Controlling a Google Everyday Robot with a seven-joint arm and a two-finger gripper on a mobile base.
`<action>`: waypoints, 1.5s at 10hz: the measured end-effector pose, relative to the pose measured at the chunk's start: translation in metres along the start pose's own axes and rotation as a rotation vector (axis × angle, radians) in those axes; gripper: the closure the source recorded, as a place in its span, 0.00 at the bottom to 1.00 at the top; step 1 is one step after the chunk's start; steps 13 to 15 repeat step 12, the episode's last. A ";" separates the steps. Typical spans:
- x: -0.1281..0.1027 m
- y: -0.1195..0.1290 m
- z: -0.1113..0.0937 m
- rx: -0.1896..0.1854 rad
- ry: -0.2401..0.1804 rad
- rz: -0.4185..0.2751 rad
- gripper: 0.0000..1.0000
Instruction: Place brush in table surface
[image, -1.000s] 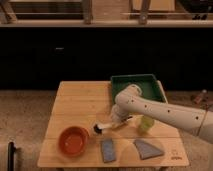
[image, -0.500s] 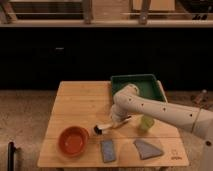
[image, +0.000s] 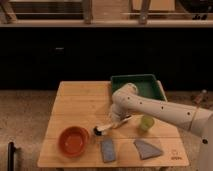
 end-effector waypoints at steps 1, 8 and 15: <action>0.001 0.000 -0.001 0.001 0.000 0.000 0.20; -0.003 -0.004 -0.056 0.086 -0.029 -0.003 0.20; -0.016 -0.013 -0.093 0.067 -0.030 -0.070 0.20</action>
